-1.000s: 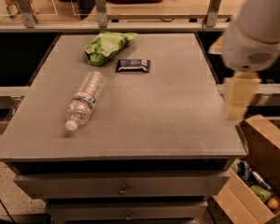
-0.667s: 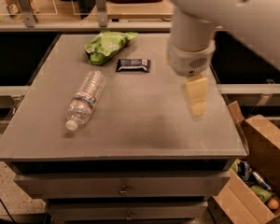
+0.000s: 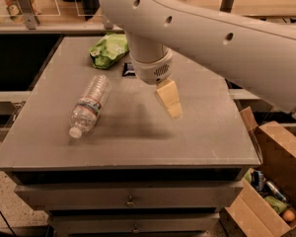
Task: Pick water bottle
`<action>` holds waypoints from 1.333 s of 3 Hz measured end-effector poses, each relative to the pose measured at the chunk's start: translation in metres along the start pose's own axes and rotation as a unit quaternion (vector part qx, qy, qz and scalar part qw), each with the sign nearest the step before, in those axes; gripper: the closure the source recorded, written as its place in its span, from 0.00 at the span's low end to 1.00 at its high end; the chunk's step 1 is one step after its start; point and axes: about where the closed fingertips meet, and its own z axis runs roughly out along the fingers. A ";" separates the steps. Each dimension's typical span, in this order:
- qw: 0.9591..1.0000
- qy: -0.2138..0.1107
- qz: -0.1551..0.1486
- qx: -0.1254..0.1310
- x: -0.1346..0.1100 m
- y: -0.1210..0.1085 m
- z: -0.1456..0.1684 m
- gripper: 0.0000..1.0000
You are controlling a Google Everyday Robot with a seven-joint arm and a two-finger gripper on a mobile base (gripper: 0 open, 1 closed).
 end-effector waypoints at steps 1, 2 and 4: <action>1.000 -0.005 -0.001 0.009 0.000 -0.004 0.000 0.00; 0.999 -0.029 -0.021 0.028 -0.005 -0.015 -0.003 0.00; 0.982 -0.082 -0.126 0.112 -0.041 -0.055 -0.038 0.00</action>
Offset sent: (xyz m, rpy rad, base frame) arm 0.0258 0.0404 0.0151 0.2245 -0.0089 0.2142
